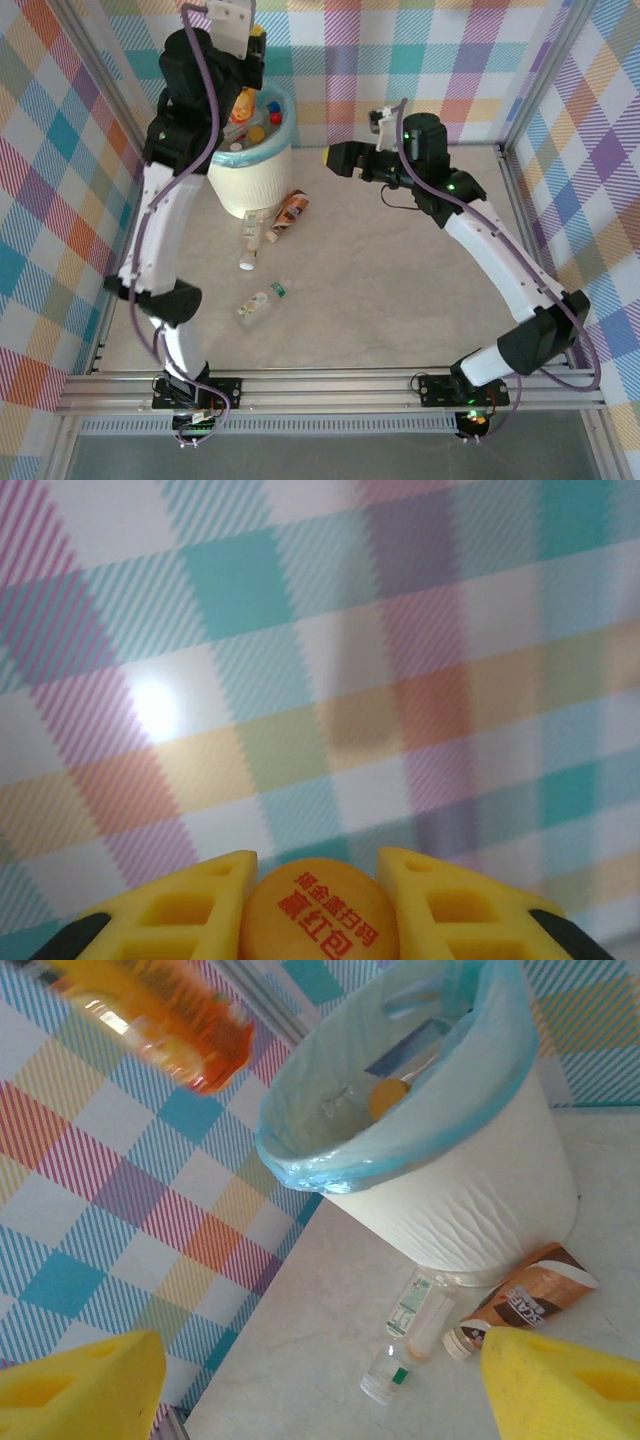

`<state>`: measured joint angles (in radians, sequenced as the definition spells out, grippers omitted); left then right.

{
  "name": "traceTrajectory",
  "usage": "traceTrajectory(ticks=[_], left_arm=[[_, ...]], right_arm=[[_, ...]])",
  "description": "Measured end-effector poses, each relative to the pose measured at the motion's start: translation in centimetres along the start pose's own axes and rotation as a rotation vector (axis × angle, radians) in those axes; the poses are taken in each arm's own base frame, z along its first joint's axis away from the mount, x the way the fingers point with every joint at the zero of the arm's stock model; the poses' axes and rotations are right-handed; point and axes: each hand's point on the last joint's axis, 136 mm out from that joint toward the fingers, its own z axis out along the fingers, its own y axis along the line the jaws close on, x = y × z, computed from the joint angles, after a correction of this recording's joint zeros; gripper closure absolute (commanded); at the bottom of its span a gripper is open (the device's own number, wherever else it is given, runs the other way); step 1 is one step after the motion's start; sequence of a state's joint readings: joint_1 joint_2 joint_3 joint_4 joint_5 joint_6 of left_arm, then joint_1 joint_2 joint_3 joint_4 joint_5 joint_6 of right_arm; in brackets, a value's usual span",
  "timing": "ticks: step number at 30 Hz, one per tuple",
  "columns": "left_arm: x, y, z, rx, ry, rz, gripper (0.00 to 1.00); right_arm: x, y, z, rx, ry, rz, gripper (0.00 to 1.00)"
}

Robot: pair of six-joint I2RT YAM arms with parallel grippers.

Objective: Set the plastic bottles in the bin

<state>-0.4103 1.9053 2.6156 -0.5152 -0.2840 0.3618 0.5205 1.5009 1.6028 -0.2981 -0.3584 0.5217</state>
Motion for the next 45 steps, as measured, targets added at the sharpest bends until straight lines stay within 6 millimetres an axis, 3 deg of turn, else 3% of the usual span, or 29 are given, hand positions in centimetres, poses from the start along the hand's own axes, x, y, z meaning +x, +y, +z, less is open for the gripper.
traceTrajectory(ticks=[4, 7, 11, 16, 20, 24, 39, 43, 45], left_arm=[[7.6, 3.4, 5.5, -0.113, 0.144, 0.007, 1.0], [13.4, 5.6, 8.0, -0.161, 0.258, -0.019, 1.0], [19.0, 6.9, 8.9, -0.191, 0.361, -0.041, 1.0], [24.3, 4.5, 8.4, -0.112, 0.441, -0.069, 1.0], [25.5, 3.2, 7.7, -0.062, 0.447, -0.096, 1.0], [25.2, 2.9, 6.9, -0.039, 0.436, -0.11, 1.0], [26.1, 4.4, 6.8, -0.095, 0.505, -0.119, 1.0], [26.9, 4.7, 7.7, -0.121, 0.54, -0.12, 0.95], [27.0, 4.8, 7.9, -0.132, 0.55, -0.123, 0.82]], right_arm=[[0.8, -0.7, 1.7, -0.011, 0.037, 0.001, 0.18], [1.3, -1.2, 2.4, -0.009, 0.055, 0.007, 0.17], [1.5, -1.2, 2.5, -0.012, 0.062, 0.007, 0.17], [2.8, -2.2, 2.8, 0.003, 0.087, 0.02, 0.17], [3.8, -2.9, 3.0, 0.017, 0.11, 0.027, 0.17], [4.2, -3.3, 3.0, 0.024, 0.122, 0.024, 0.16], [4.2, -3.1, 2.9, 0.022, 0.12, 0.02, 0.16], [4.2, -3.2, 2.9, 0.022, 0.12, 0.021, 0.16], [4.2, -3.2, 2.9, 0.022, 0.121, 0.021, 0.16]])
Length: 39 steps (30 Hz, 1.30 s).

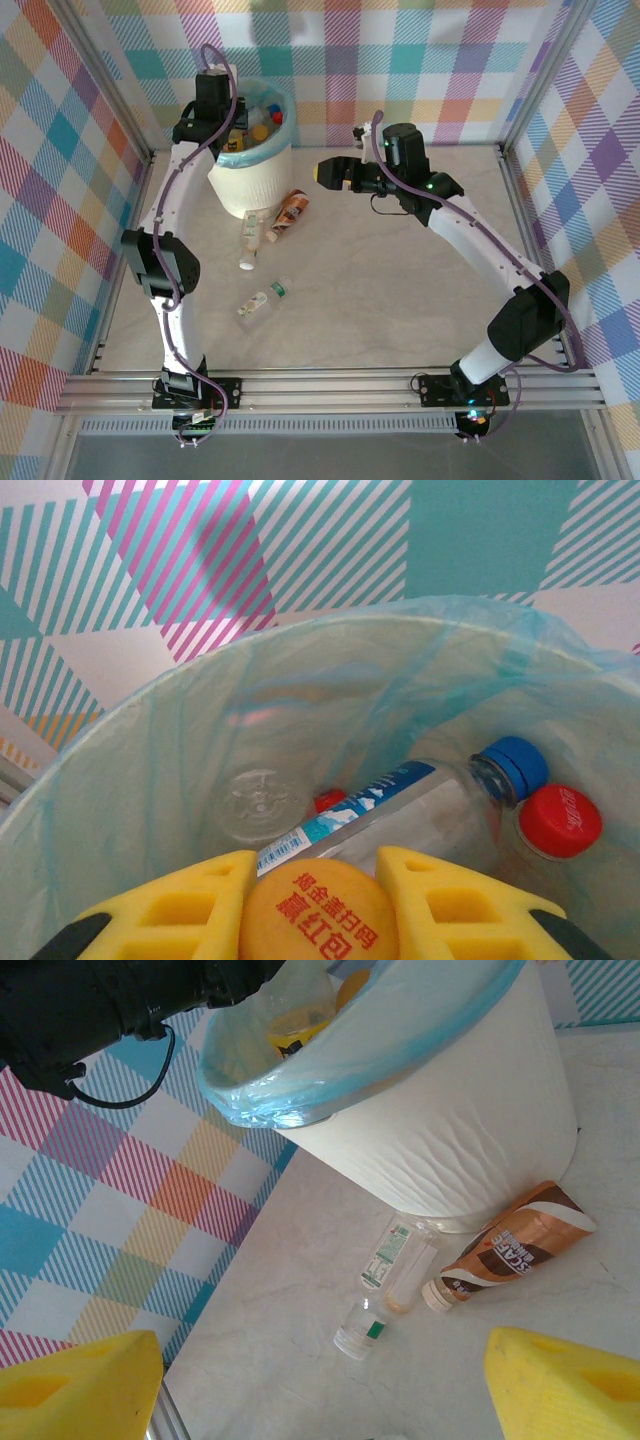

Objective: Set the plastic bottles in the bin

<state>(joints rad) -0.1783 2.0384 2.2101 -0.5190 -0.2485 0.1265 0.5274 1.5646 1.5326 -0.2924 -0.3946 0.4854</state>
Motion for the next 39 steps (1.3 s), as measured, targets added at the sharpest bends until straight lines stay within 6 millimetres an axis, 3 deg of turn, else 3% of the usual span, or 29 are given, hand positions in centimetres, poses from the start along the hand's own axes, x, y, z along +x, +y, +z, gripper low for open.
traceTrajectory(ticks=[4, 6, 11, 15, 19, 23, 34, 39], left_arm=[[0.0, 0.2, -0.1, -0.009, 0.027, -0.005, 0.4], [-0.1, 0.5, -0.5, -0.011, 0.039, -0.011, 0.32], [-2.5, 1.2, -2.2, -0.01, -0.004, -0.061, 0.21], [-3.7, 1.5, -3.8, -0.004, -0.031, -0.096, 0.26], [-4.7, 1.5, -5.0, 0.019, -0.049, -0.115, 0.45], [-5.0, 0.9, -5.3, 0.056, -0.035, -0.133, 0.53], [1.7, -2.0, -1.2, 0.146, 0.186, -0.116, 0.58], [1.4, -2.2, -1.8, 0.159, 0.185, -0.119, 0.55]], right_arm=[[0.0, 0.0, 0.0, 0.001, 0.0, 0.0, 0.16], [0.0, 0.0, 0.0, 0.001, 0.0, 0.0, 0.16], [0.0, 0.0, 0.0, 0.002, 0.002, 0.002, 0.16], [0.1, 0.0, -0.1, 0.003, 0.003, 0.003, 0.16], [0.1, 0.0, -0.1, 0.003, 0.004, 0.01, 0.16], [0.1, -0.1, -0.1, 0.003, 0.005, 0.011, 0.16], [0.5, -0.3, -0.1, 0.011, 0.018, 0.022, 0.17], [1.2, 0.1, 0.3, 0.017, 0.05, 0.024, 0.17]])
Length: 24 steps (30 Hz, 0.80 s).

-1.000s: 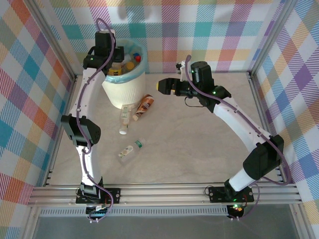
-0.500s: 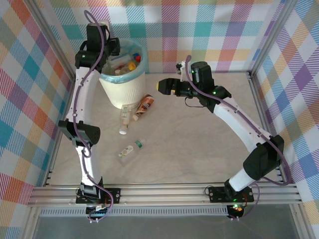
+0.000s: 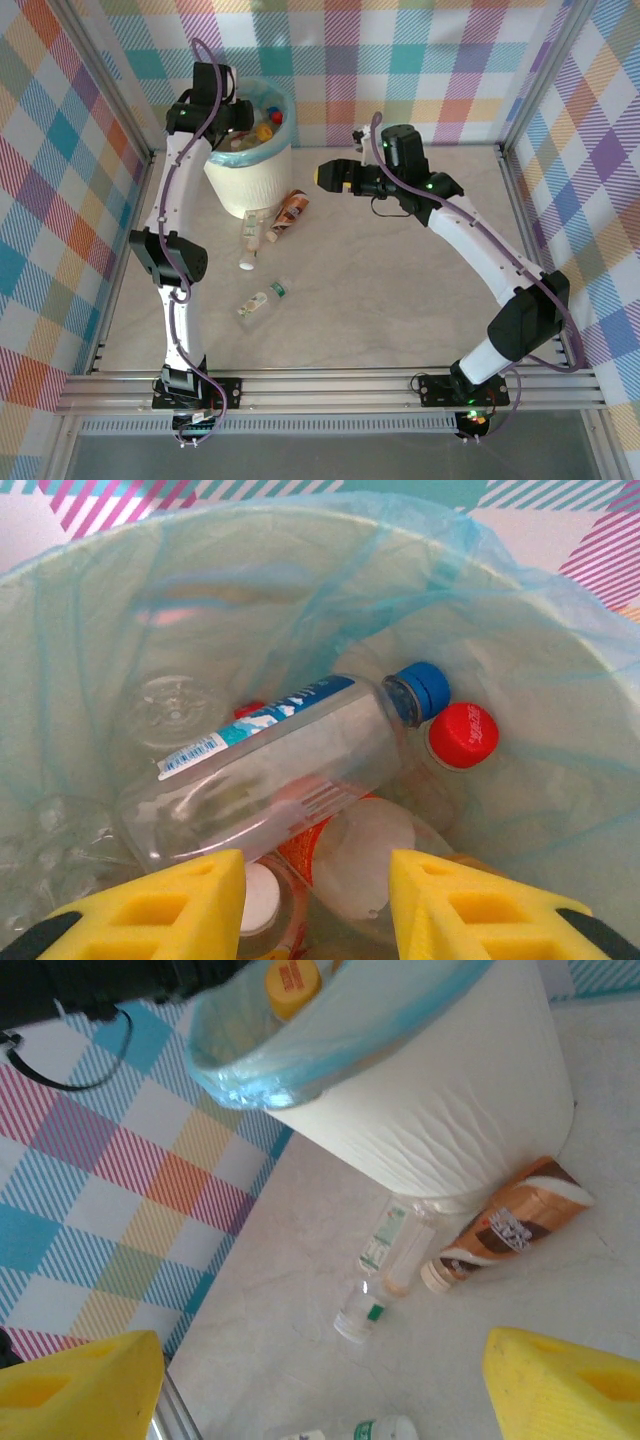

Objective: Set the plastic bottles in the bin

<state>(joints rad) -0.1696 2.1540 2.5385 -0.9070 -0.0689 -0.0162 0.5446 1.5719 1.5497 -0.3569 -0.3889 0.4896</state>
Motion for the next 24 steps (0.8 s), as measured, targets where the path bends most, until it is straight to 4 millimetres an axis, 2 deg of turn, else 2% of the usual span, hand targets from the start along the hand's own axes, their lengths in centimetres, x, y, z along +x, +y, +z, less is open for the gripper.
traceTrajectory(ticks=[2, 5, 7, 10, 13, 15, 16, 19, 24], left_arm=[[-0.6, 0.0, -0.9, 0.003, -0.021, -0.006, 0.54], [-2.6, -0.4, -4.2, 0.017, -0.086, -0.016, 0.49], [-3.7, -0.4, -7.9, 0.029, -0.14, -0.014, 0.46], [-3.3, -0.7, -14.4, 0.049, -0.199, 0.029, 0.43], [0.4, -2.4, -20.9, 0.107, -0.228, 0.124, 0.39], [3.7, -3.8, -24.0, 0.16, -0.227, 0.192, 0.38], [5.5, -4.4, -24.8, 0.186, -0.209, 0.223, 0.38], [10.7, -5.2, -26.2, 0.238, -0.13, 0.297, 0.38], [19.7, -6.8, -24.4, 0.29, 0.107, 0.431, 0.36]], right_arm=[[0.3, 0.8, 0.7, 0.0, 0.025, -0.03, 0.16], [1.8, 3.0, 2.3, -0.03, 0.073, -0.119, 0.15], [3.7, 4.3, 3.3, -0.047, 0.12, -0.187, 0.14], [6.2, 5.3, 4.3, -0.051, 0.185, -0.245, 0.13], [7.6, 4.6, 4.4, -0.028, 0.218, -0.258, 0.14], [8.5, 3.4, 4.4, -0.003, 0.243, -0.244, 0.14], [9.4, 2.7, 4.4, 0.01, 0.265, -0.232, 0.14], [12.4, 0.0, 4.4, 0.069, 0.335, -0.169, 0.14], [18.8, -4.9, 2.9, 0.2, 0.452, -0.04, 0.14]])
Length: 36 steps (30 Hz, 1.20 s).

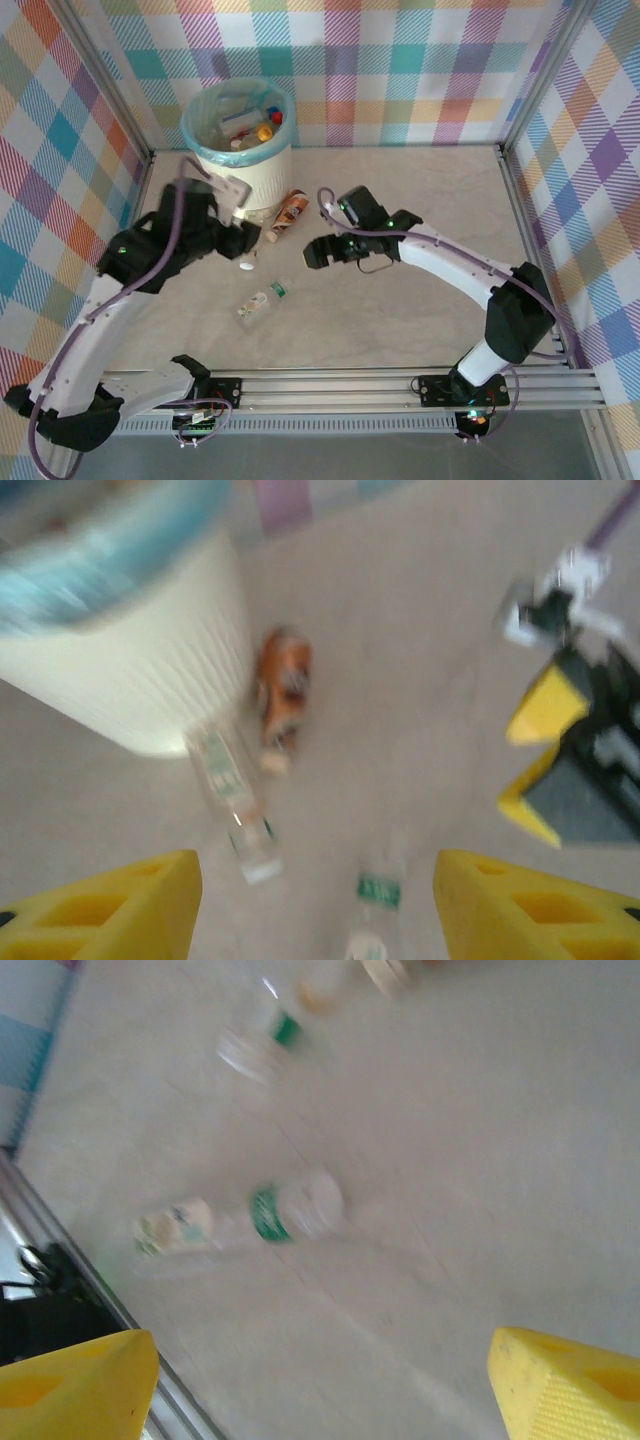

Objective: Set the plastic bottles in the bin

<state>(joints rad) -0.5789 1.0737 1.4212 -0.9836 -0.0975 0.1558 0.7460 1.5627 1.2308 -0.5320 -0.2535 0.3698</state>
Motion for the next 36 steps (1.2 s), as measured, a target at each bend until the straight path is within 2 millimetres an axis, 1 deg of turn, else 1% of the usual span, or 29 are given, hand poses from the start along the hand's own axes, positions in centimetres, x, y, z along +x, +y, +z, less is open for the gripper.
traceTrajectory(ticks=[1, 3, 5, 7, 9, 11, 15, 18, 21, 24, 27, 30, 34, 36], left_arm=[[1.5, -1.1, 1.2, 0.026, 0.06, 0.033, 0.35], [4.0, -2.9, 3.4, 0.066, 0.164, 0.098, 0.34], [6.4, -4.4, 5.2, 0.096, 0.255, 0.153, 0.33], [8.8, -5.4, 7.2, 0.119, 0.35, 0.205, 0.32], [10.3, -6.0, 8.8, 0.133, 0.423, 0.237, 0.3], [11.4, -6.3, 10.6, 0.135, 0.474, 0.26, 0.29], [13.9, -6.3, 13.7, 0.116, 0.58, 0.308, 0.3], [15.1, -6.3, 15.6, 0.1, 0.637, 0.324, 0.31], [16.3, -6.4, 17.0, 0.094, 0.685, 0.332, 0.32], [17.6, -6.4, 18.2, 0.09, 0.738, 0.332, 0.35], [18.8, -6.3, 19.4, 0.077, 0.785, 0.33, 0.39], [20.0, -6.0, 20.1, 0.063, 0.828, 0.324, 0.42], [20.2, -5.7, 20.9, 0.045, 0.831, 0.304, 0.45], [20.3, -5.6, 21.2, 0.041, 0.836, 0.3, 0.49]], right_arm=[[1.3, -0.8, 0.1, 0.018, 0.021, 0.026, 0.14], [3.1, -1.7, -0.1, 0.041, 0.042, 0.063, 0.14], [4.1, -2.2, -0.6, 0.056, 0.039, 0.083, 0.14], [4.5, -2.3, -1.4, 0.062, 0.018, 0.09, 0.13], [4.5, -2.2, -2.2, 0.064, -0.009, 0.09, 0.13], [4.6, -2.1, -3.0, 0.064, -0.035, 0.087, 0.13], [5.5, -2.5, -4.1, 0.077, -0.062, 0.085, 0.13], [6.3, -3.0, -4.4, 0.089, -0.067, 0.088, 0.13], [7.0, -3.4, -4.4, 0.097, -0.066, 0.09, 0.12], [7.2, -3.5, -4.5, 0.098, -0.065, 0.09, 0.12], [7.3, -3.5, -4.5, 0.097, -0.066, 0.089, 0.11], [7.5, -3.6, -4.6, 0.099, -0.068, 0.089, 0.11], [7.4, -3.5, -5.0, 0.099, -0.081, 0.085, 0.11], [7.5, -3.6, -5.0, 0.1, -0.084, 0.084, 0.11]])
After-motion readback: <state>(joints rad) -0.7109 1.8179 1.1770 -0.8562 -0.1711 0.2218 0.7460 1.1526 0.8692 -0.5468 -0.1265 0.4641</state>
